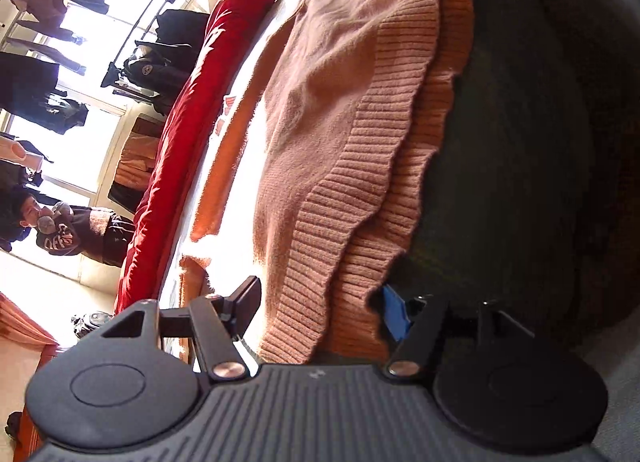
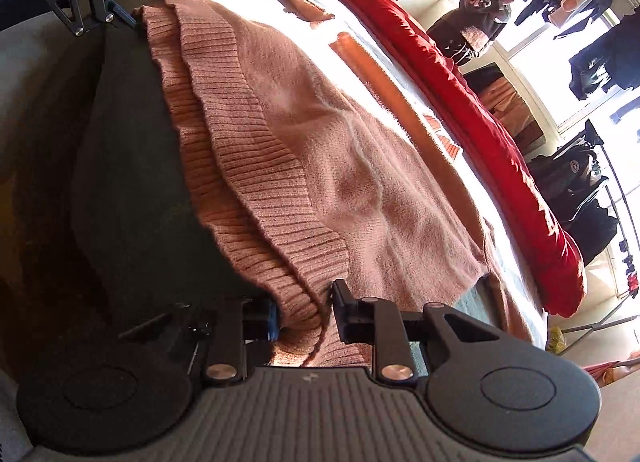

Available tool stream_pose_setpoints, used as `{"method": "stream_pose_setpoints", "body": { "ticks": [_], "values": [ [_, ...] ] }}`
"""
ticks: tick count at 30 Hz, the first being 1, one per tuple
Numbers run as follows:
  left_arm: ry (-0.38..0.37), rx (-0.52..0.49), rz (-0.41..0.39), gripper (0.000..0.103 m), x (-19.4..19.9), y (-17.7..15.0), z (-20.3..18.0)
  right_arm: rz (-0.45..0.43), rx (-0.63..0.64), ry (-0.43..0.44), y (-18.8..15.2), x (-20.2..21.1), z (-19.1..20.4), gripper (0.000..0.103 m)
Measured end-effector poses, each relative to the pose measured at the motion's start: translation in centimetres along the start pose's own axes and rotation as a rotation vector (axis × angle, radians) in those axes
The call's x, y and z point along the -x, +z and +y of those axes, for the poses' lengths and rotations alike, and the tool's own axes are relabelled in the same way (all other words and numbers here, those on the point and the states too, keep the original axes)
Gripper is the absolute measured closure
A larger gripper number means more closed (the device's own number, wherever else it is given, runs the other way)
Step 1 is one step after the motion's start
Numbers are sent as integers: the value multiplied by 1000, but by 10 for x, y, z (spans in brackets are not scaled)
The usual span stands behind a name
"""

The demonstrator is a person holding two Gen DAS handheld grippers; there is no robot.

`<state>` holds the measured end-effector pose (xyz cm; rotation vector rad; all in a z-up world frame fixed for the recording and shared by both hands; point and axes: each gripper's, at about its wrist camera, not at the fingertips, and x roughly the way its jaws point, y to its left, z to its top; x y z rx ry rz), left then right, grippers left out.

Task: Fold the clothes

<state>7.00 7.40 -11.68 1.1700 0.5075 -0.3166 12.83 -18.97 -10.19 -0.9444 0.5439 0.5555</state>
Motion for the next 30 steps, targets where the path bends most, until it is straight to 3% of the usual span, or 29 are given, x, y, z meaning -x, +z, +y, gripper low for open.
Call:
{"method": "stream_pose_setpoints", "body": {
  "ticks": [2, 5, 7, 8, 9, 10, 11, 18, 22, 26, 30],
  "values": [
    [25, -7, 3, 38, -2, 0, 0, -4, -24, -4, 2, 3, -6, 74],
    [45, -68, 18, 38, -10, 2, -12, 8, -44, 0, 2, -3, -8, 62],
    [68, -106, 8, 39, -11, 3, -20, 32, -23, 22, 0, -11, 1, 64],
    [65, -107, 7, 51, -10, 4, -21, 39, -16, 26, -1, -12, 4, 73],
    [60, -102, 8, 81, -9, 5, -20, 44, -11, 27, -1, -13, 7, 85],
    [51, -75, 18, 95, -9, 5, -17, 46, -8, 25, -1, -12, 8, 86],
    [44, -53, 24, 98, -7, 5, -13, 44, -8, 19, -1, -9, 5, 89],
    [67, 26, -44, 99, 37, 8, 36, 12, 0, -66, 12, 38, -49, 95],
    [-16, 49, -56, 100, 54, 3, 47, 10, -29, 18, 13, 64, -76, 96],
    [-52, 25, -3, 95, 48, -11, 42, 59, -28, 162, 1, 61, -63, 95],
    [-67, 117, -4, 90, 43, -12, 56, 100, 22, 179, -6, 51, -46, 94]
  ]
}}
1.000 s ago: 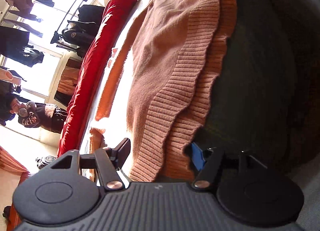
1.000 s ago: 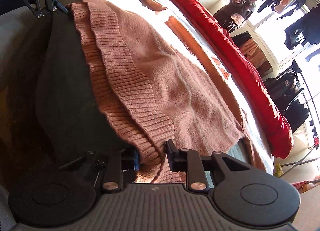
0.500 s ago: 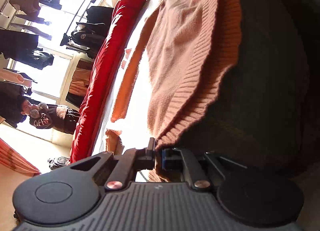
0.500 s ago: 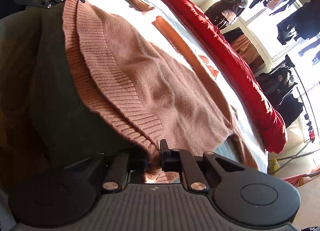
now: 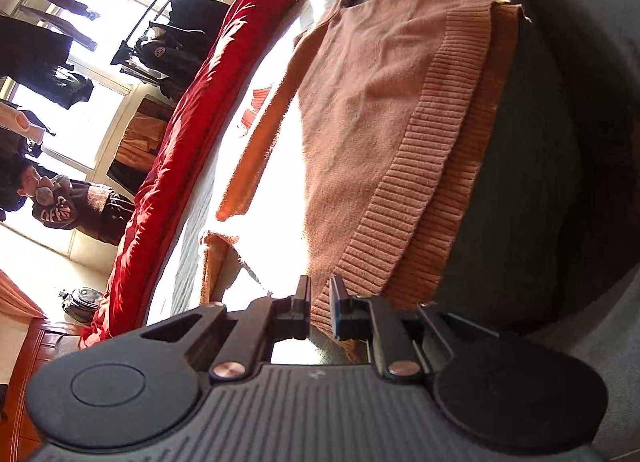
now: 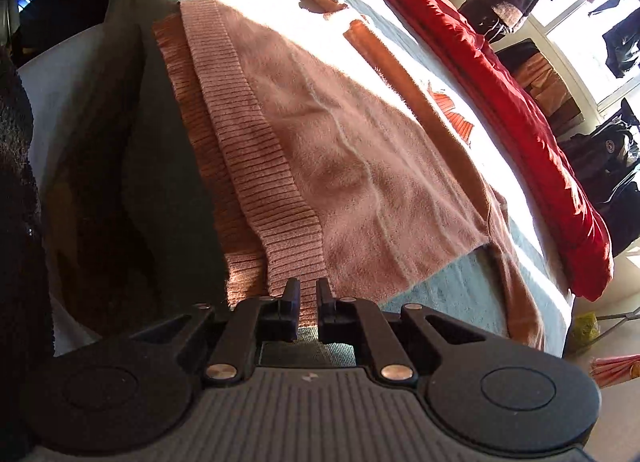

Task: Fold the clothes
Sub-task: 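Release the hem and raise both tools above the sweater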

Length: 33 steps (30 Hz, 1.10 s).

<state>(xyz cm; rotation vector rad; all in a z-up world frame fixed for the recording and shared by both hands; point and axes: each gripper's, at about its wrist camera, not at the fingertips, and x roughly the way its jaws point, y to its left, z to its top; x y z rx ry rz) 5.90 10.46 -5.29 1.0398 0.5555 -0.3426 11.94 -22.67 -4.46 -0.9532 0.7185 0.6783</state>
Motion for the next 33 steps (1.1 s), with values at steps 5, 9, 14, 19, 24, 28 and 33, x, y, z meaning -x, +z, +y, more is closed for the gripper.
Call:
{"method": "stream_pose_setpoints", "body": {
  "ticks": [5, 9, 14, 19, 24, 28, 33],
  "values": [
    [-103, 247, -46, 89, -30, 26, 34, -69, -146, -12, 16, -10, -34, 78],
    [-228, 498, -24, 89, -90, 51, 59, -146, -379, 64, 48, -52, -81, 68],
    [-326, 713, 83, 87, -159, 41, 59, -166, -621, 123, 55, -131, -104, 64],
    [-352, 795, 45, 82, -135, -13, 52, -187, -714, 174, 4, -132, -91, 47],
    [-362, 803, 67, 82, -116, -34, 52, -152, -736, 164, -40, -103, -73, 31],
    [-360, 705, 71, 69, -116, 0, 61, -146, -746, 140, -26, -93, -85, 31],
    [-413, 659, -72, 59, -133, 58, 69, -293, -748, 133, 24, -100, -116, 25]
  ]
}}
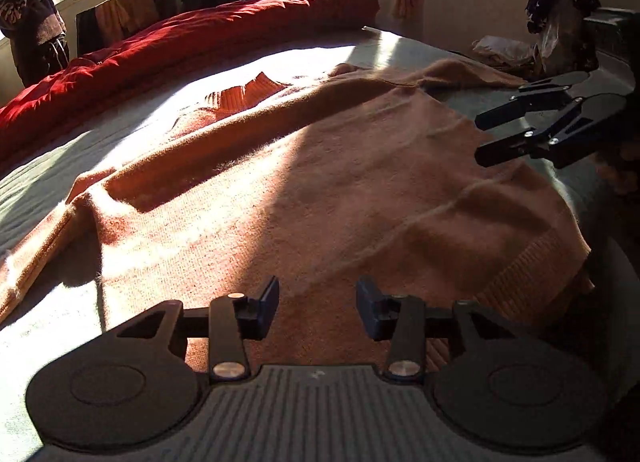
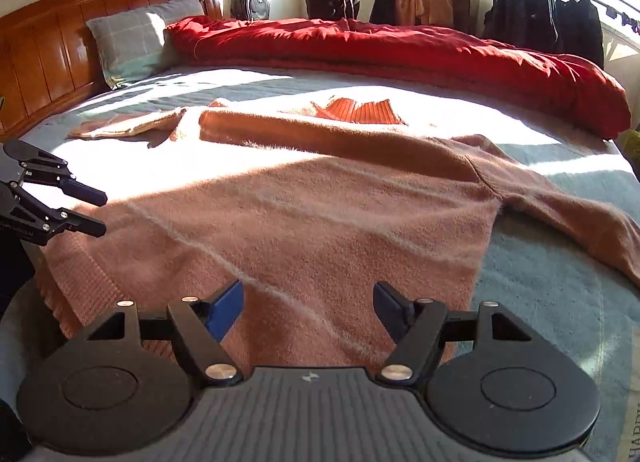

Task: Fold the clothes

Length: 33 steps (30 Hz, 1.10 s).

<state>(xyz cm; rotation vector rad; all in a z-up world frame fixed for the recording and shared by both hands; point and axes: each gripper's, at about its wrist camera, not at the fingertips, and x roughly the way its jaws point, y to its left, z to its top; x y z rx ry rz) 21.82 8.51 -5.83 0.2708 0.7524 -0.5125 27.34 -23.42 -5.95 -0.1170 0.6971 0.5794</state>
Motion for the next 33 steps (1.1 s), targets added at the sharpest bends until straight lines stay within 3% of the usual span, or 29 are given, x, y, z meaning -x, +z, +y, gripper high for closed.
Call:
{"method": "stream_pose_setpoints", "body": {
  "ticks": [3, 5, 7, 10, 13, 15, 16, 17, 20, 23, 26, 29, 33],
  "values": [
    [-59, 18, 3, 58, -31, 18, -6, -25, -71, 28, 21, -36, -5, 25],
    [-42, 45, 26, 58, -43, 10, -2, -1, -128, 16, 25, -62, -15, 25],
    [-14, 78, 47, 55, -50, -4, 5, 48, -148, -47, 14, -78, -27, 25],
    [1, 148, 48, 54, -34, -28, 20, 35, -84, -118, -12, -64, -37, 25],
    [27, 194, 50, 53, -15, -49, 31, 45, -114, -182, -34, -36, -46, 25],
    [42, 177, 61, 52, -6, -52, 29, 61, -123, -208, -40, -26, -45, 22],
    [61, 149, 72, 52, -2, -49, 24, 69, -127, -221, -42, -21, -45, 11],
    [75, 121, 77, 52, 1, -45, 19, 77, -132, -235, -45, -15, -45, 11],
    [66, 25, 26, 50, 9, -25, -6, 14, -86, -196, -32, 1, -24, 11],
    [-8, -45, -44, 39, 8, -7, -33, -36, -44, -127, -16, 5, 2, 10],
    [-27, -84, -25, 37, -10, -6, -54, -18, -53, -30, -7, -11, 24, 10],
    [42, -38, 71, 37, -27, -24, -51, 69, -81, -31, -22, -33, 34, 10],
    [7, 136, 42, 34, -2, -59, -33, 67, -90, -69, -54, -30, 40, 0]
  ]
}}
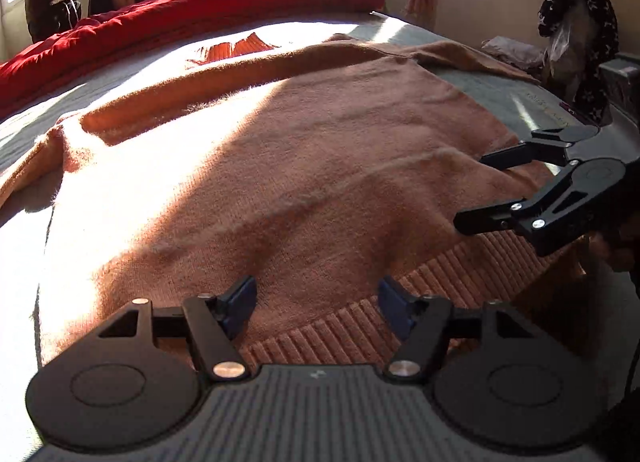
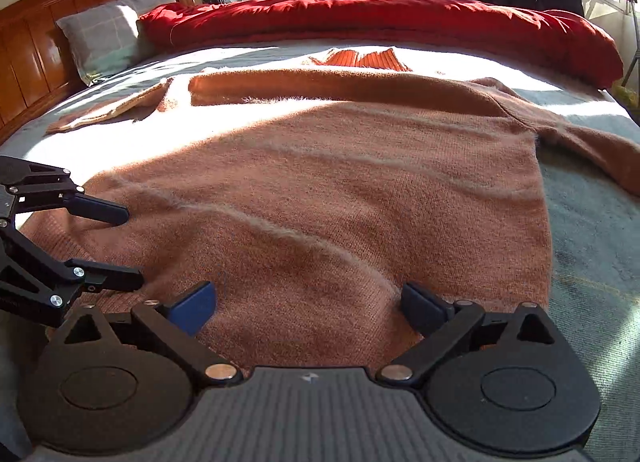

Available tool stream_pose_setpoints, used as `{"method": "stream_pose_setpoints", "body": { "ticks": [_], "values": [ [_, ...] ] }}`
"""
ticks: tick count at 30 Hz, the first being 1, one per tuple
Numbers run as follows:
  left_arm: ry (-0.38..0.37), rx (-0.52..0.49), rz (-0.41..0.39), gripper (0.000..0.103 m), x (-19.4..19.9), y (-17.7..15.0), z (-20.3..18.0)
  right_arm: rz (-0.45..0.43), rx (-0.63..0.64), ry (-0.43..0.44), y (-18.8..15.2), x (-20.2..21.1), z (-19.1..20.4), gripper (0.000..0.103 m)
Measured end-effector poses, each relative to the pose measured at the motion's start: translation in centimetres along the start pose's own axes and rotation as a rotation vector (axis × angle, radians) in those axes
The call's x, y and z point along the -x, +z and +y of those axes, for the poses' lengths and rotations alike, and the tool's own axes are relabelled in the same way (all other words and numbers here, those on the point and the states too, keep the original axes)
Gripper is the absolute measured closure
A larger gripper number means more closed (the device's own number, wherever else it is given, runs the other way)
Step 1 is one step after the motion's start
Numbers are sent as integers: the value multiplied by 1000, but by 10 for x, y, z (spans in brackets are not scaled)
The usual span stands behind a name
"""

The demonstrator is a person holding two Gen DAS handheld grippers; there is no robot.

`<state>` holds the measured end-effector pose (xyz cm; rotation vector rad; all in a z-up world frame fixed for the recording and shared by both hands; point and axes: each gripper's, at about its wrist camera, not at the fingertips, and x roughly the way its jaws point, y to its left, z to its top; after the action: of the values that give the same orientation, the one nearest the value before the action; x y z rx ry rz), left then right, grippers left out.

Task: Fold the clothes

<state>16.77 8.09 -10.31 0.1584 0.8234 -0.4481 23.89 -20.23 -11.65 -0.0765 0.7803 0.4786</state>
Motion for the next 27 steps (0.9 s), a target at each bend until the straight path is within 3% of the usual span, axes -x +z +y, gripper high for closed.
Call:
{"method": "stream_pose_setpoints", "body": {
  "ticks": [4, 7, 10, 13, 16, 22, 27],
  "values": [
    [22, 27, -7, 34, 22, -22, 2, -46, -31, -7, -16, 8, -2, 0],
    [41, 13, -3, 34, 34, -19, 1, -57, -19, -15, -19, 9, -1, 0],
    [91, -9, -57, 34, 39, -6, 9, -48, -15, -31, -17, 9, 2, 0],
    [130, 63, -54, 34, 29, 5, 37, -55, -9, -50, -19, 10, 5, 0],
    [127, 142, 5, 34, 17, -6, 60, -59, -14, -66, -20, 11, 7, 0],
    [150, 230, -23, 33, 51, -42, 73, -66, -8, -68, -23, 13, 7, 0],
    [222, 179, -52, 32, 73, -41, 56, -54, -12, -76, -10, 17, 15, 0]
  ]
}}
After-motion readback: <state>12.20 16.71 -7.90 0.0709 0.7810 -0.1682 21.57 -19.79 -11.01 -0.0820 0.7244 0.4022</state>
